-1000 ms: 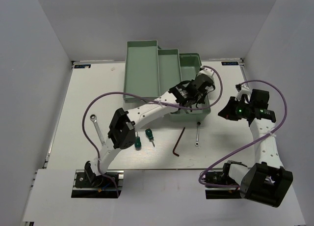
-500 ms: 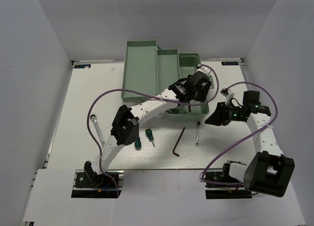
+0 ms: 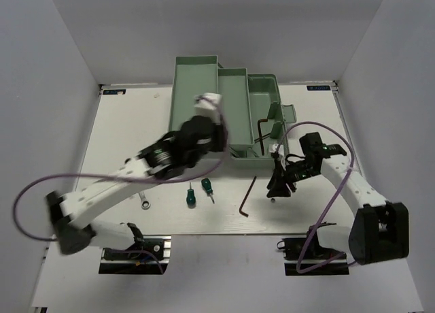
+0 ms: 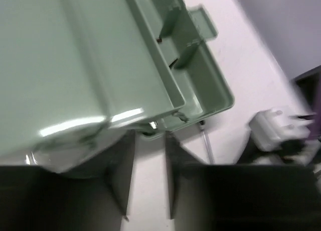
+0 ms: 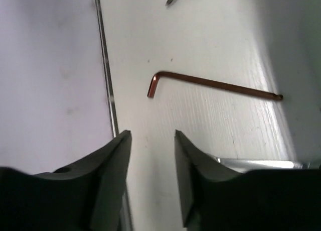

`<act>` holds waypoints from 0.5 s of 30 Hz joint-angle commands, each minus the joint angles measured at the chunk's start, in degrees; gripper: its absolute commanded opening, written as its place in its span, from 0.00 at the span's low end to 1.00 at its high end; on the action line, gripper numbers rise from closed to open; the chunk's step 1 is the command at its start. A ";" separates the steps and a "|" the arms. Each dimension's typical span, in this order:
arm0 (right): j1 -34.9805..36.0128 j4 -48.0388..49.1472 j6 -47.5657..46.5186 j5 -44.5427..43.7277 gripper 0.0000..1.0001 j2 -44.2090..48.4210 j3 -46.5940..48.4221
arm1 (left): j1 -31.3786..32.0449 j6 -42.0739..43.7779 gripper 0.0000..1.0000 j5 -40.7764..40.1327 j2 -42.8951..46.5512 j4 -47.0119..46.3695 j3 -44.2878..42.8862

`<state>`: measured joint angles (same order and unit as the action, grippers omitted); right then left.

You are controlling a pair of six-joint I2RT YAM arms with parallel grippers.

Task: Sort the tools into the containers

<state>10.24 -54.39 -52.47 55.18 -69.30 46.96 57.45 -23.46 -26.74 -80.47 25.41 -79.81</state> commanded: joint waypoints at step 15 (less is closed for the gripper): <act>28.15 22.13 -31.63 -35.20 0.66 -11.81 0.50 | -0.23 -22.32 0.57 1.25 39.06 22.84 36.22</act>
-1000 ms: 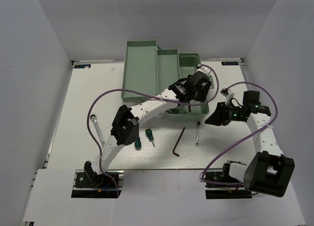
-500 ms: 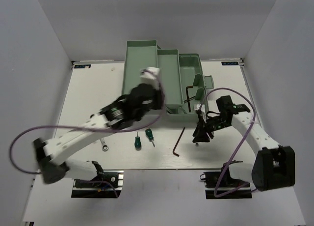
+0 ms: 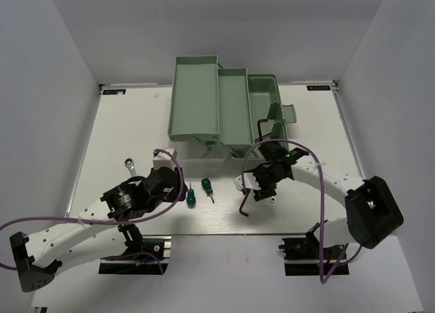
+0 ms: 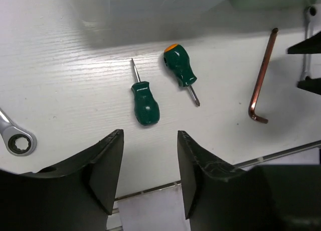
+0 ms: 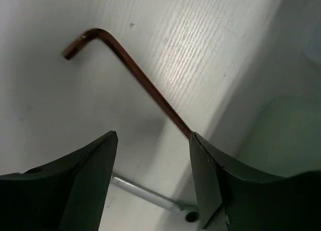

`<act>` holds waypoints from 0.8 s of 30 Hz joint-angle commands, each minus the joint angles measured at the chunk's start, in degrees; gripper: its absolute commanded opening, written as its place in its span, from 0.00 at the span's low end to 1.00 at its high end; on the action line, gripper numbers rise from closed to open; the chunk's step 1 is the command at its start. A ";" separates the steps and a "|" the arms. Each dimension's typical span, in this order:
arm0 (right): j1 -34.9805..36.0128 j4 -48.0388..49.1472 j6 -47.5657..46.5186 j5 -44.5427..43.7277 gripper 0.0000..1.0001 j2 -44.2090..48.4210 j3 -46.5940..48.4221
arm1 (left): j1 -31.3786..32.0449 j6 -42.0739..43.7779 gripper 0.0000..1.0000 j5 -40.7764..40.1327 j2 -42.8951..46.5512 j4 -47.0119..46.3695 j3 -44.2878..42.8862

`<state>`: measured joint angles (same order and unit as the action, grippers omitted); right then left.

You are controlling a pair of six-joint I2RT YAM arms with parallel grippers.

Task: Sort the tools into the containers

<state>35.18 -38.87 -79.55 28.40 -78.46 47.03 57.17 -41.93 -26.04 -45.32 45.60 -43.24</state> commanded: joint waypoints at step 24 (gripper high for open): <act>13.60 -8.05 -13.35 -15.66 0.14 -16.47 3.25 | -0.83 -24.68 1.00 -11.14 4.98 16.98 2.63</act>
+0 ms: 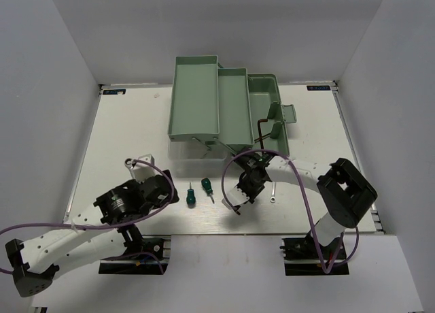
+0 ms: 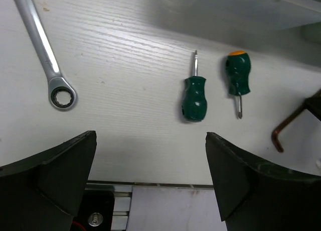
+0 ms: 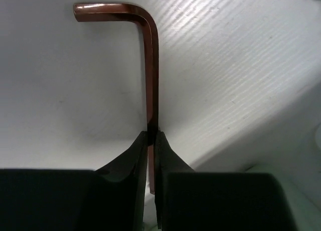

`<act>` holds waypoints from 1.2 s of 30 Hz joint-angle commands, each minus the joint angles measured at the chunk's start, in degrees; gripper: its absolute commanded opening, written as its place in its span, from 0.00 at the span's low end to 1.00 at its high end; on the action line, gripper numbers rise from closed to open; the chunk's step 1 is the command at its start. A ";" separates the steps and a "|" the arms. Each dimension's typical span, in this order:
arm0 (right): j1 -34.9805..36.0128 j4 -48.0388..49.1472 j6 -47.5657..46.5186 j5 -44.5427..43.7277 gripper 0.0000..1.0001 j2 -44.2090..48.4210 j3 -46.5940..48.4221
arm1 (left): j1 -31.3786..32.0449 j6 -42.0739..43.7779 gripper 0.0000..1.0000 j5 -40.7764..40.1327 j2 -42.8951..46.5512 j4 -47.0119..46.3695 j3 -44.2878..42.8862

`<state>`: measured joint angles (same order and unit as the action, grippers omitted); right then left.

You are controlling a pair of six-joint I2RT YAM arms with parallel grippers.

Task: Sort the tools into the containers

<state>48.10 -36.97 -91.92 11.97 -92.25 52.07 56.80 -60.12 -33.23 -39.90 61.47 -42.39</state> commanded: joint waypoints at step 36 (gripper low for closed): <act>-10.65 5.32 59.99 -22.76 0.00 30.99 13.41 | -12.23 -12.05 1.00 -15.02 -15.29 -3.02 3.46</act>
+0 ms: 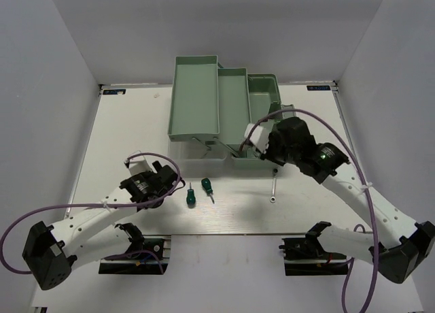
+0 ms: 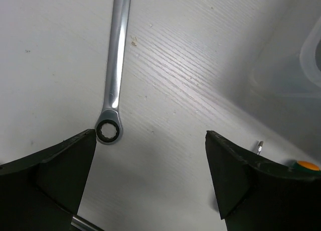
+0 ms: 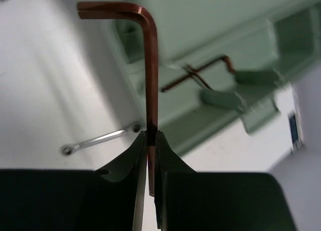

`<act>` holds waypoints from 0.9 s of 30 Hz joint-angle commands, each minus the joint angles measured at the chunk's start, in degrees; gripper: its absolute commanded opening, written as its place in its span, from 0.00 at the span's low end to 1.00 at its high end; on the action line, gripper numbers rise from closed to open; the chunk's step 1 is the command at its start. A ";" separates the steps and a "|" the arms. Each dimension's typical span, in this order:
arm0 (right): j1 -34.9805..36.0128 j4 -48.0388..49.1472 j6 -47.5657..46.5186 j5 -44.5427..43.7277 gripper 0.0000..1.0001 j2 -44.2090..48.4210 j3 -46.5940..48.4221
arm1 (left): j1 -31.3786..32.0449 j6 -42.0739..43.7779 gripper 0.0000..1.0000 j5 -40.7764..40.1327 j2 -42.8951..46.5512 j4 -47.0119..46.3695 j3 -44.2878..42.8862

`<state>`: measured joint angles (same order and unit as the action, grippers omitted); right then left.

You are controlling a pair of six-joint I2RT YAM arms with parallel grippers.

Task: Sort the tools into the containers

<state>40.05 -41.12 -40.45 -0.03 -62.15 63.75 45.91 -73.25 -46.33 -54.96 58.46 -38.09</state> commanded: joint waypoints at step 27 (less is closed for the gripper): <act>-25.01 8.86 43.17 11.28 0.62 -22.95 15.02 | -21.90 16.99 0.81 4.92 -22.30 -16.69 -2.35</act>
<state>17.45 -34.09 0.60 6.70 -91.37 81.14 27.00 -61.23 -44.21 -78.15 47.99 -40.23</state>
